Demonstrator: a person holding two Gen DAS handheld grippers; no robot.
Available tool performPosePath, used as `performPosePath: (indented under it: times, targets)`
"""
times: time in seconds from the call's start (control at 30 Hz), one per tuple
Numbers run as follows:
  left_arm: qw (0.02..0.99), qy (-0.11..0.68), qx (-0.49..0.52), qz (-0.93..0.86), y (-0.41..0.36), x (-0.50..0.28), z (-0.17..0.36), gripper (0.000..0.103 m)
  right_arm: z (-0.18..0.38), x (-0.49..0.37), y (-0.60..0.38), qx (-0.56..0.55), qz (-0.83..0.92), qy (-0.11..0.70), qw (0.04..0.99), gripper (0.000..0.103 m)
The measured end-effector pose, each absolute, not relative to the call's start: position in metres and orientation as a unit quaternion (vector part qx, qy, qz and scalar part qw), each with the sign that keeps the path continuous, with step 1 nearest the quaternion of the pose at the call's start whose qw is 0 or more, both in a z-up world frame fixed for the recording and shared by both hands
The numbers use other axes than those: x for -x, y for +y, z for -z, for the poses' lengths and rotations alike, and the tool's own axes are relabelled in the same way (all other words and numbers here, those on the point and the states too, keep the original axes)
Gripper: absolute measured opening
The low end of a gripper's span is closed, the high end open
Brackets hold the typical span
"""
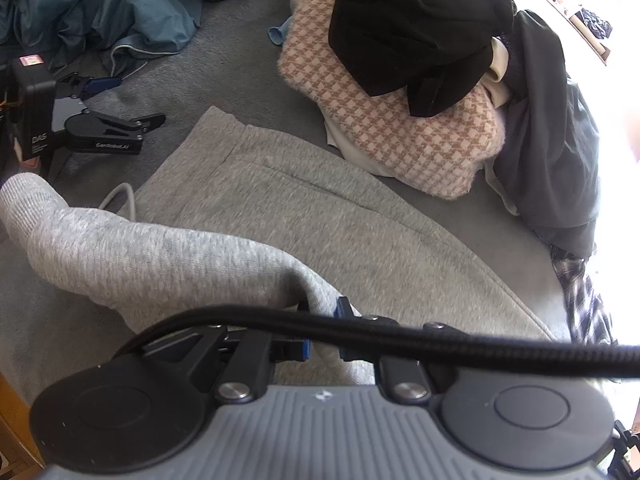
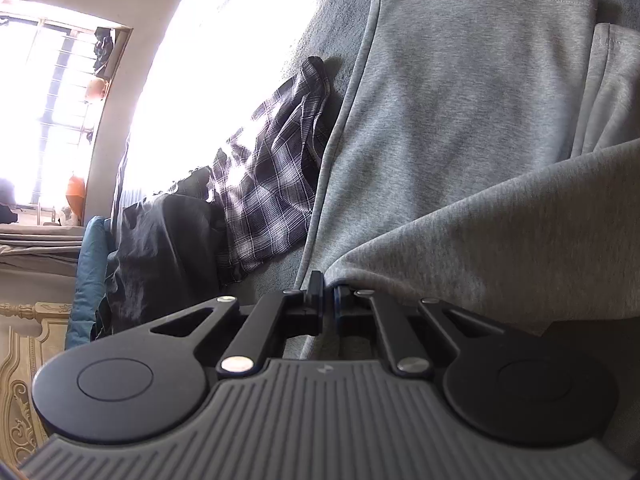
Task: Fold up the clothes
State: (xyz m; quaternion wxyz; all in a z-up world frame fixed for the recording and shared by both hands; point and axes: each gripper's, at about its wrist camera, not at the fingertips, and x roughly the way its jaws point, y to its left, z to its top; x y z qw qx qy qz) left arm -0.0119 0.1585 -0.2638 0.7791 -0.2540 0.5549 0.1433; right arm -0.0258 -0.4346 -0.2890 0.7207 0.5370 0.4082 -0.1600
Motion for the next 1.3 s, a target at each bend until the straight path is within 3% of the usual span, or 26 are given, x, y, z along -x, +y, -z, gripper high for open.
performPosePath:
  times: [0.67, 1.07, 1.3]
  targets:
    - [0.759, 0.588, 0.255, -0.117, 0.189, -0.075, 0.323, 0.010, 0.299, -0.065, -0.408, -0.482, 0.183, 0.449, 0.730, 0.003]
    - [0.746, 0.602, 0.257, -0.125, 0.189, -0.102, 0.354, 0.010, 0.336, -0.104, -0.403, -0.473, 0.198, 0.478, 0.714, 0.003]
    - [0.733, 0.615, 0.269, -0.111, 0.196, -0.112, 0.360, 0.021, 0.362, -0.112, -0.415, -0.515, 0.199, 0.501, 0.667, 0.011]
